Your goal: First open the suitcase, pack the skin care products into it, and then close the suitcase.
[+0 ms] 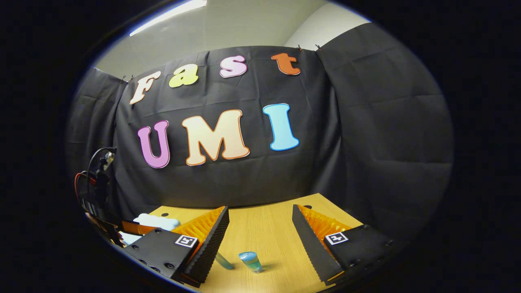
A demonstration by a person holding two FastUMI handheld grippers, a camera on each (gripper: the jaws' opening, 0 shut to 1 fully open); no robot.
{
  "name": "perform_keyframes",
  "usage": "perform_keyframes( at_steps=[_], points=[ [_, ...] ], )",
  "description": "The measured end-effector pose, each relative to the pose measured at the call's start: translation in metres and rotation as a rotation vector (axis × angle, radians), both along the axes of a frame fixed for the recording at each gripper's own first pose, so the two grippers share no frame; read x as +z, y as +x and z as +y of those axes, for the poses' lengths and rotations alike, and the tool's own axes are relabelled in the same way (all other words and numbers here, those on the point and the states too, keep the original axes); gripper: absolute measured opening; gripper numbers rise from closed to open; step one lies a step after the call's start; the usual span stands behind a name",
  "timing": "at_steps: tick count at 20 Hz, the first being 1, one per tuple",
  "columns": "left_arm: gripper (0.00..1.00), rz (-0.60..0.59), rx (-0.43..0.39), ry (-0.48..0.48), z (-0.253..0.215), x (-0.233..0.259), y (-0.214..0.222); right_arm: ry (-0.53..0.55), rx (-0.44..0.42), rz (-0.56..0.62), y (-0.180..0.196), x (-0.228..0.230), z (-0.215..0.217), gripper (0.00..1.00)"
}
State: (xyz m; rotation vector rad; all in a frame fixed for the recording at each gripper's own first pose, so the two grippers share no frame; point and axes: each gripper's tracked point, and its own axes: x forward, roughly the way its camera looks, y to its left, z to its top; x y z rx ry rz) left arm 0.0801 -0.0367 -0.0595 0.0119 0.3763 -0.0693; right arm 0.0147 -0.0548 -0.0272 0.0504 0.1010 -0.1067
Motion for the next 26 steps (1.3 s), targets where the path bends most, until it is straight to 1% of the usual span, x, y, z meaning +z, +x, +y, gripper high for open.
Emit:
perform_keyframes(
  at_steps=[4,5,6,9,10,11,14,16,17,18,19,21,23,24,25,26],
  points=[
    [0.95,0.132,0.006,0.019,-0.003,-0.006,0.028,0.028,0.002,0.024,0.002,-0.011,-0.007,0.98],
    [0.96,0.183,0.012,0.014,-0.003,-0.010,0.036,0.030,0.002,0.031,0.002,-0.013,-0.009,0.98],
    [0.96,0.223,0.019,-0.003,-0.005,-0.012,0.043,0.029,-0.001,0.036,0.001,-0.016,-0.012,0.98],
    [0.94,0.398,0.045,-0.103,-0.016,-0.029,0.056,0.028,-0.002,0.056,0.001,-0.024,-0.019,0.97],
    [0.94,0.447,0.055,-0.118,-0.018,-0.033,0.062,0.030,0.000,0.061,-0.001,-0.027,-0.021,0.98],
    [0.94,0.487,0.075,-0.112,-0.016,-0.038,0.067,0.029,-0.002,0.064,-0.001,-0.028,-0.023,0.98],
    [0.89,0.613,0.147,-0.081,-0.006,-0.058,0.077,0.035,-0.011,0.069,-0.004,-0.034,-0.029,0.98],
    [0.88,0.695,0.176,-0.083,-0.005,-0.074,0.081,0.040,-0.017,0.072,-0.006,-0.037,-0.034,0.98],
    [0.84,0.722,0.195,-0.081,-0.003,-0.082,0.084,0.039,-0.022,0.076,-0.006,-0.040,-0.038,0.98],
    [0.87,0.736,0.220,-0.075,0.000,-0.086,0.089,0.040,-0.026,0.082,-0.007,-0.043,-0.041,0.98],
    [0.77,0.749,0.235,-0.066,0.004,-0.091,0.093,0.041,-0.030,0.086,-0.008,-0.044,-0.044,0.98],
    [0.70,0.774,0.255,-0.039,0.007,-0.099,0.098,0.043,-0.045,0.089,-0.009,-0.046,-0.052,0.98],
    [0.64,0.789,0.274,-0.029,0.007,-0.106,0.102,0.053,-0.055,0.095,-0.010,-0.048,-0.057,0.98],
    [0.63,0.798,0.284,-0.018,0.009,-0.110,0.104,0.057,-0.060,0.097,-0.010,-0.049,-0.059,0.98],
    [0.66,0.801,0.299,-0.002,0.013,-0.113,0.105,0.059,-0.063,0.097,-0.009,-0.049,-0.061,0.98],
    [0.61,0.805,0.313,0.012,0.016,-0.116,0.106,0.059,-0.065,0.099,-0.010,-0.051,-0.062,0.98]
  ],
)
